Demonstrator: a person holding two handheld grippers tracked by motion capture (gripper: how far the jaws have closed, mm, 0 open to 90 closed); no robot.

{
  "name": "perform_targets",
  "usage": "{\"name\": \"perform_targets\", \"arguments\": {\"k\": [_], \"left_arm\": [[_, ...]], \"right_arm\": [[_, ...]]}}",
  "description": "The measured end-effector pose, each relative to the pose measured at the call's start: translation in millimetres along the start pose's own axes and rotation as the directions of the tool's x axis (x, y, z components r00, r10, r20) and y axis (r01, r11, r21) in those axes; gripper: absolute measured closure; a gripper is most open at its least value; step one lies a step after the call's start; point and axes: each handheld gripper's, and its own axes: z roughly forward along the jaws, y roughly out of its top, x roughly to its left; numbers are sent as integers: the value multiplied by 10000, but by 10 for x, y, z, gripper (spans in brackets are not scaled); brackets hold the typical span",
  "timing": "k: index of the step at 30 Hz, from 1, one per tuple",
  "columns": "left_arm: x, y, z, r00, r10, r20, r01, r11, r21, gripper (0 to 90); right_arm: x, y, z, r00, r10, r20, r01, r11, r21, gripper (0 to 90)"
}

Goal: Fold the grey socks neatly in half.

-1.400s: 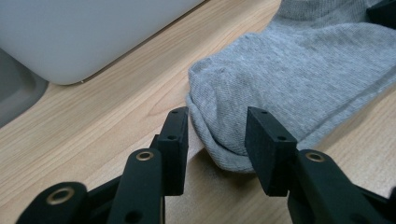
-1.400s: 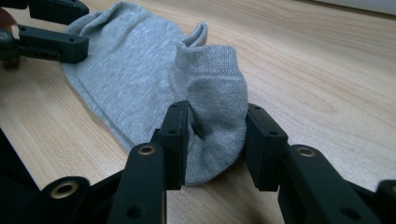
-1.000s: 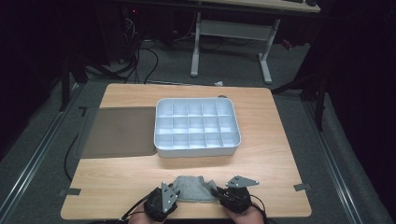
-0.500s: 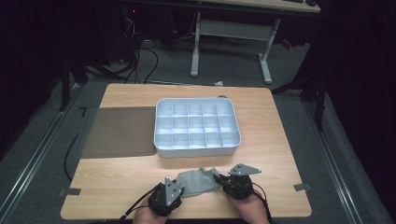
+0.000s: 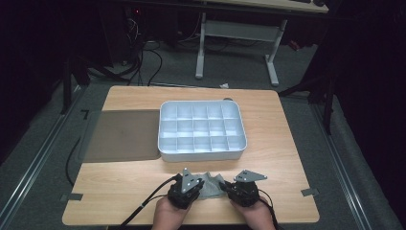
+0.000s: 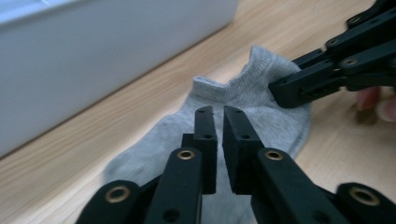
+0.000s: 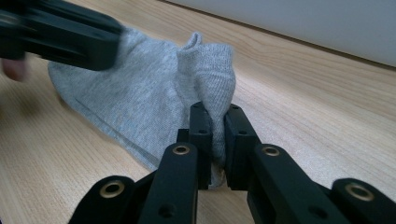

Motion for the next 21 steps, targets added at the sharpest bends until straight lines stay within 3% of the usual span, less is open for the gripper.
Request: {"name": "perform_targets", "arguments": {"k": [4, 13, 21], "left_arm": [[-68, -40, 132, 9994, 276, -214, -263, 9981, 559, 887], [-170, -80, 150, 9928, 943, -738, -907, 9946, 502, 893], [-202, -79, 162, 9917, 990, -819, -954, 9943, 472, 893]], "right_arm": [[5, -11, -6, 9999, 98, -61, -98, 10000, -6, 841], [66, 43, -132, 9973, 392, -619, -425, 9977, -524, 843], [160, 167, -153, 9922, 517, -1137, -629, 9933, -971, 849]]}}
